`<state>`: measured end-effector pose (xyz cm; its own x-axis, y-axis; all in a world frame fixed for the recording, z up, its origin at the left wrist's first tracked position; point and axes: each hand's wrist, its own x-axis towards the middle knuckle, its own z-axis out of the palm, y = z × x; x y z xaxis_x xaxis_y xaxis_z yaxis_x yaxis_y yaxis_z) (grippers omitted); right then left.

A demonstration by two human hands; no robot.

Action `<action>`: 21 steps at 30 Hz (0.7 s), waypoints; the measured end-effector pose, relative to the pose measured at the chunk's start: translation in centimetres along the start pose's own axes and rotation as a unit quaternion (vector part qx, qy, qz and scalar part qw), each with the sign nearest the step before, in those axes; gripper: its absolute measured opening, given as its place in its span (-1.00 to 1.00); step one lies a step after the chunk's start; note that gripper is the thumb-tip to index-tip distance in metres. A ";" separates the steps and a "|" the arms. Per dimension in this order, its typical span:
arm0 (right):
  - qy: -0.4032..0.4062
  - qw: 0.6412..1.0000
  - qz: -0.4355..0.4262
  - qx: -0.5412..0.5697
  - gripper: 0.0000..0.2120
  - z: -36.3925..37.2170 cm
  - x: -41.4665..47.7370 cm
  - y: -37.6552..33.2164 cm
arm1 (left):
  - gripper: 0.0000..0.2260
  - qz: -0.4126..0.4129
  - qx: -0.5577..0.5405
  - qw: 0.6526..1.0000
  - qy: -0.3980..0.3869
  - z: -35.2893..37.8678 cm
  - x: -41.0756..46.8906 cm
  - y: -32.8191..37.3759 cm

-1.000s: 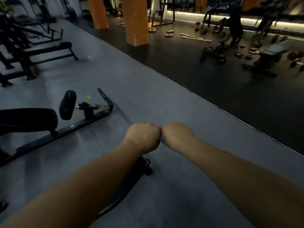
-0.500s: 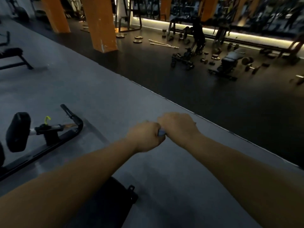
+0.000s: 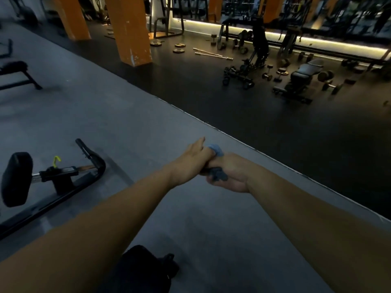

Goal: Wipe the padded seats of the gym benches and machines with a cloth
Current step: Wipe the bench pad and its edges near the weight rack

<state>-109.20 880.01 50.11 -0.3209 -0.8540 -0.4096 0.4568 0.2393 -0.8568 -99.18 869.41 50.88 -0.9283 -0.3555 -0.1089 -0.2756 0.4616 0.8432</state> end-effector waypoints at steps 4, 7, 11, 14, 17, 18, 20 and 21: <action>-0.020 0.993 0.026 -0.113 -0.68 -3.6 2.6 -2.0 | -0.20 0.160 0.328 0.931 0.017 -0.8 1.7 -0.3; -0.019 0.949 0.022 -0.314 -0.70 -4.2 4.7 -2.9 | -0.32 0.131 0.508 0.850 0.058 1.0 4.6 -0.1; 0.075 0.812 -0.057 -0.576 -0.88 -5.6 8.4 -4.8 | -0.76 -0.051 0.525 0.843 0.102 1.9 9.2 2.0; 0.129 0.697 -0.127 -0.694 -0.85 -7.2 9.7 -7.0 | -0.91 -0.098 0.526 0.837 0.117 1.6 11.8 3.2; 0.109 0.626 -0.224 -0.739 -0.87 -8.6 10.3 -9.3 | -0.94 -0.101 0.522 0.835 0.142 0.9 13.9 3.9; 0.110 0.609 -0.248 -0.746 -0.85 -8.9 10.6 -10.1 | -0.95 -0.105 0.521 0.834 0.148 0.4 14.6 4.1; 0.111 0.571 -0.277 -0.765 -0.81 -9.0 11.9 -11.6 | -0.93 -0.126 0.504 0.840 0.154 -0.4 16.0 4.4; 0.106 0.546 -0.286 -0.780 -0.79 -9.0 12.7 -12.2 | -0.90 -0.138 0.487 0.849 0.152 -1.0 16.7 4.3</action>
<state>-126.30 870.37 52.59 -0.2051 -0.9622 0.1789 -0.9786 0.2049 -0.0198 -115.60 864.59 53.21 -0.7284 -0.6843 0.0342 -0.6852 0.7270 -0.0445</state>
